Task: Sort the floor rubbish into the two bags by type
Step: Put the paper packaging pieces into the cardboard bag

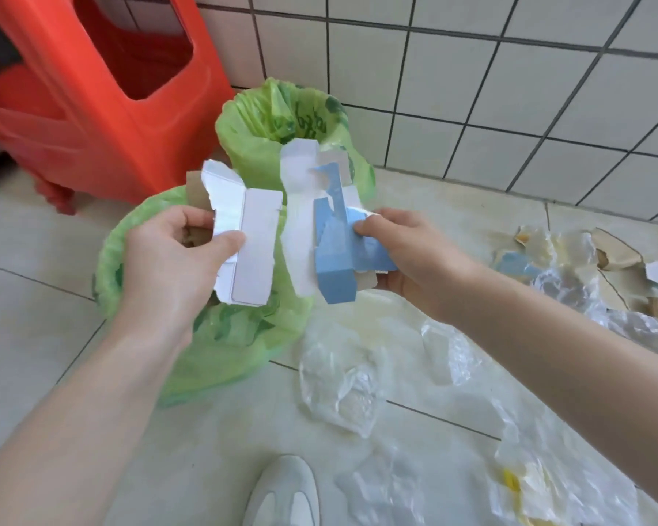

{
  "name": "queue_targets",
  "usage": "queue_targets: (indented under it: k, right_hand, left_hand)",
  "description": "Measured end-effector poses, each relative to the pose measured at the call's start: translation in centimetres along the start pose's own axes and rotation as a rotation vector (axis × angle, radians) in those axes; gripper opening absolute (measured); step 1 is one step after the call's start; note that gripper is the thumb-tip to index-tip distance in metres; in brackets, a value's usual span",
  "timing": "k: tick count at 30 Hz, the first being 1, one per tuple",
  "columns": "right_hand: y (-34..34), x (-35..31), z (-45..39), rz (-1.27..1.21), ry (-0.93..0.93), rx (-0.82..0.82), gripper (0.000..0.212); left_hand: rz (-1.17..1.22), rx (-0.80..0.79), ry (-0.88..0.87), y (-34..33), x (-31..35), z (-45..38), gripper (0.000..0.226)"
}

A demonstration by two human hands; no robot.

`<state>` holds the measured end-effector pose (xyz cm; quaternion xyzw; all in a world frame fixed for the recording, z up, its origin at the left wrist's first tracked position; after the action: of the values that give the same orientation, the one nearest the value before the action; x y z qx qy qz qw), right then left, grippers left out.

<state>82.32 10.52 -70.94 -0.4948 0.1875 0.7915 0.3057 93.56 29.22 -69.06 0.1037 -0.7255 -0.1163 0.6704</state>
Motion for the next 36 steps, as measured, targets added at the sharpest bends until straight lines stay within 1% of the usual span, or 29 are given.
queue_targets:
  k: [3,6,10,12,13,14,15,17,18,19,20,21,23,26,28,30,36]
  right_hand:
    - [-3.2,-0.9,-0.1,-0.026,0.020,-0.033,0.017]
    - [-5.9,-2.0,-0.3,0.008,0.076,-0.034,0.012]
    - [-9.5,-2.9,-0.8,0.143,0.214,-0.017,0.011]
    - [-11.5,-2.9,-1.0,0.259,0.307,0.014,0.014]
    - [-12.4,-2.9,-1.1,0.336,0.370,0.032,0.017]
    - [-13.3,-2.7,-1.2,0.421,0.423,0.042,0.021]
    - [-14.0,-2.5,-1.3,0.501,0.444,0.038,0.026]
    - [-14.6,-2.0,-1.7,0.593,0.371,-0.024,0.028]
    - [-14.5,-1.8,-2.0,0.598,0.323,-0.063,0.023]
    - [-14.3,-1.6,-2.3,0.588,0.295,-0.083,0.020]
    - [-13.8,-1.6,-2.4,0.576,0.298,-0.088,0.019]
    - [-13.3,-1.7,-2.5,0.562,0.308,-0.087,0.027]
    - [-12.1,-1.8,-2.5,0.521,0.303,-0.084,0.035]
    - [-10.2,-1.9,-2.5,0.426,0.275,-0.091,0.030]
    - [-8.9,-1.7,-2.3,0.399,0.275,-0.089,0.025]
    - [-7.3,-1.5,-2.0,0.393,0.275,-0.081,0.025]
    - [-0.2,-0.1,-1.1,0.404,0.241,-0.011,0.020]
  left_hand:
    - [-0.043,0.107,-0.030,2.3,-0.9,-1.6,0.021]
    - [-0.166,0.218,-0.087,3.7,-1.5,-2.6,0.020]
    - [-0.383,0.335,-0.270,4.5,-2.2,-3.4,0.017]
    - [-0.445,0.396,-0.337,4.7,-2.8,-3.9,0.019]
    - [-0.470,0.395,-0.359,4.6,-3.2,-4.2,0.020]
    - [-0.498,0.358,-0.357,4.4,-3.6,-4.4,0.022]
    - [-0.536,0.281,-0.318,4.1,-4.1,-4.6,0.024]
    - [-0.654,0.078,-0.169,3.3,-5.0,-4.6,0.032]
    - [-0.719,-0.001,-0.103,3.0,-5.4,-4.3,0.035]
    - [-0.760,-0.042,-0.074,2.8,-5.7,-4.0,0.036]
    - [-0.774,-0.046,-0.085,2.8,-5.8,-3.7,0.035]
    - [-0.768,-0.032,-0.123,2.8,-5.7,-3.4,0.034]
    - [-0.742,0.010,-0.197,2.9,-5.0,-3.1,0.030]
    - [-0.630,0.028,-0.222,2.4,-3.7,-2.8,0.022]
    - [-0.519,0.021,-0.254,1.4,-2.9,-2.1,0.018]
    - [-0.430,0.006,-0.287,0.2,-2.2,-1.2,0.014]
    - [-0.321,-0.072,-0.392,-4.7,-1.1,2.9,0.009]
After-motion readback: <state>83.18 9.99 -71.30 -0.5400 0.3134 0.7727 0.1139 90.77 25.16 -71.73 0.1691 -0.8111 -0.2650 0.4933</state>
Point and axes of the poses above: each hand's wrist, its own z-axis away from the middle knuckle, its own y-axis out of the back of the hand, x = y × z, the point moved 2 cm from there along -z, towards the middle knuckle, and after that the axes turned 12 degrees about x, right-handed, at the moved point
